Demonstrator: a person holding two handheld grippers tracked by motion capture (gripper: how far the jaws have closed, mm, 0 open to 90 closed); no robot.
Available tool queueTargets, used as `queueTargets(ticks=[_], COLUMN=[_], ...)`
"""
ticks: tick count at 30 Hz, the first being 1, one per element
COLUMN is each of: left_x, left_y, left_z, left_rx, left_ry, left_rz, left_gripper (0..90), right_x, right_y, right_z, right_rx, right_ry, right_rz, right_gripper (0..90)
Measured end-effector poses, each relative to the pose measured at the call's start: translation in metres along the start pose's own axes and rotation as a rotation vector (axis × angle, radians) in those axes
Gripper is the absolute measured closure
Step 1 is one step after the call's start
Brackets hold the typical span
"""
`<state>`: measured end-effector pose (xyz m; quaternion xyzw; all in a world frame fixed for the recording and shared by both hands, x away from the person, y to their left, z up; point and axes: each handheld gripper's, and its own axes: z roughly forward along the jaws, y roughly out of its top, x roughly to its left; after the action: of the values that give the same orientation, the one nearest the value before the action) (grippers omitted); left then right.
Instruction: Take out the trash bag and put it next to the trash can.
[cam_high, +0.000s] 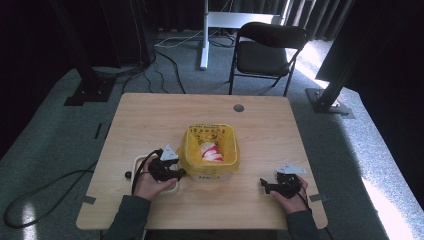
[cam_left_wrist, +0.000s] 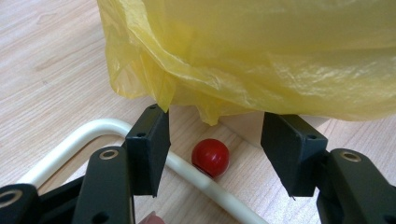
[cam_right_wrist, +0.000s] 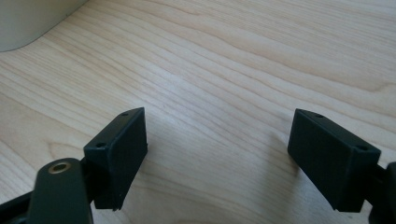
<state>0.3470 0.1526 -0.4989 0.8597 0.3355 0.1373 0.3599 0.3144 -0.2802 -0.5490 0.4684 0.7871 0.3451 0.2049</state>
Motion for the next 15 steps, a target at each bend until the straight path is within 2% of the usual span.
queueTargets(ticks=[8, 15], left_x=[0.003, 0.004], left_y=[0.003, 0.006], left_z=[-0.004, -0.006], left_rx=[-0.019, -0.04], left_ry=[-0.001, 0.004], left_rz=[-0.007, -0.013], left_gripper=[42.9, 42.8], right_x=[0.008, 0.019], right_y=[0.005, 0.014], right_z=[0.002, 0.006], right_rx=[-0.011, -0.027], right_ry=[-0.018, 0.008], right_rz=[-0.024, -0.044], right_gripper=[19.1, 19.1])
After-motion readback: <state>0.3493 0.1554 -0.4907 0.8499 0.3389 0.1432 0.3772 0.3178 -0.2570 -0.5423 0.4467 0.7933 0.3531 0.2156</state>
